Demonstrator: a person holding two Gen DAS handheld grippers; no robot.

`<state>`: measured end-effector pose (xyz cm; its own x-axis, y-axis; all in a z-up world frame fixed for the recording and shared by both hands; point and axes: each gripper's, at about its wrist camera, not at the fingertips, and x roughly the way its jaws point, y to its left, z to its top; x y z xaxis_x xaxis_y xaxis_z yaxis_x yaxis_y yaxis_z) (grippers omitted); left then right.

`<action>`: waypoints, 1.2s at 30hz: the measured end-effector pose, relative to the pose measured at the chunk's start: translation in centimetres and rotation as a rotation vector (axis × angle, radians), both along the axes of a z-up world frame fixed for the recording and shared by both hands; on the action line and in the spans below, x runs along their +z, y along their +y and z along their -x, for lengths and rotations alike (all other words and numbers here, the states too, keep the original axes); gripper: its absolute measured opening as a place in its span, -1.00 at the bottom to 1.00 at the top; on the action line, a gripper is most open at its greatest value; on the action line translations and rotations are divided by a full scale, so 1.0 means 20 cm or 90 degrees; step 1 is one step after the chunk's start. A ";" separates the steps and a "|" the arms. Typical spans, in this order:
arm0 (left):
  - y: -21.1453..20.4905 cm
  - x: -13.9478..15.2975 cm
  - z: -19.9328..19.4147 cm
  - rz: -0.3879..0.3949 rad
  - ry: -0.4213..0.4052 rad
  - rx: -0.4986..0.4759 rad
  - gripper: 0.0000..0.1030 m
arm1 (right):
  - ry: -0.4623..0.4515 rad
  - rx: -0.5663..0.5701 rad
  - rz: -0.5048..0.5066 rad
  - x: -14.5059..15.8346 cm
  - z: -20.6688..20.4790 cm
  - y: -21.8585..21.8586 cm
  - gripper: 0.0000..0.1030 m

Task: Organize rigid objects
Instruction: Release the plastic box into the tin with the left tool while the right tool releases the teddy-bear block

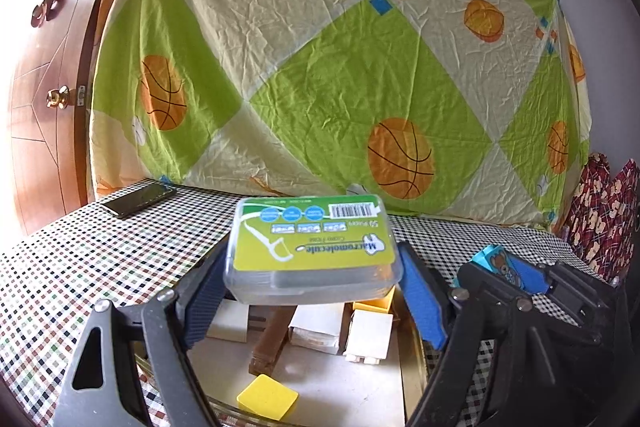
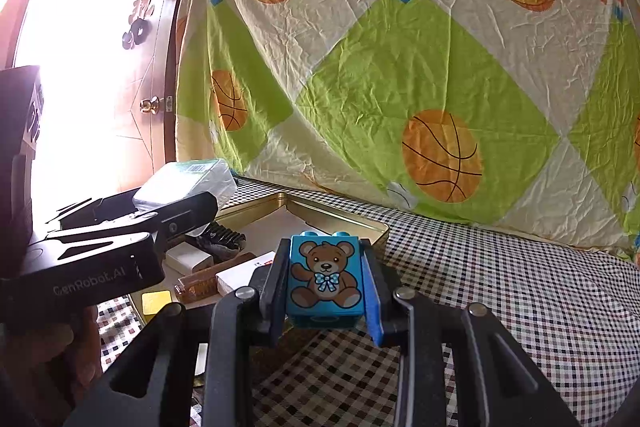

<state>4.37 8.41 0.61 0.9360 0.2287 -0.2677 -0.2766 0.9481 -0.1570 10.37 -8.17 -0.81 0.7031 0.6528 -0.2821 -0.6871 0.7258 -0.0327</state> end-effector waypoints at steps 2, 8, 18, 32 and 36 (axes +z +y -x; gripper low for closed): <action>0.01 0.00 0.00 -0.002 0.003 0.002 0.58 | -0.001 0.001 0.002 0.01 0.00 0.01 -0.34; 0.06 0.00 -0.01 -0.005 0.011 0.009 0.58 | -0.005 0.008 0.007 0.04 -0.01 0.06 -0.34; 0.18 0.02 -0.02 -0.017 0.032 0.031 0.58 | 0.001 0.028 0.016 0.09 -0.05 0.18 -0.34; 0.28 -0.03 -0.17 -0.024 0.128 0.021 0.58 | 0.080 0.039 0.072 0.10 -0.25 0.44 -0.34; 0.28 -0.05 -0.20 -0.028 0.150 0.018 0.58 | 0.106 0.036 0.087 0.07 -0.31 0.50 -0.34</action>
<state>8.32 14.08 -0.48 0.8419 0.2693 -0.4675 -0.3266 0.9441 -0.0443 16.54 1.77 0.57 0.6032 0.6375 -0.4794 -0.7305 0.6828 -0.0110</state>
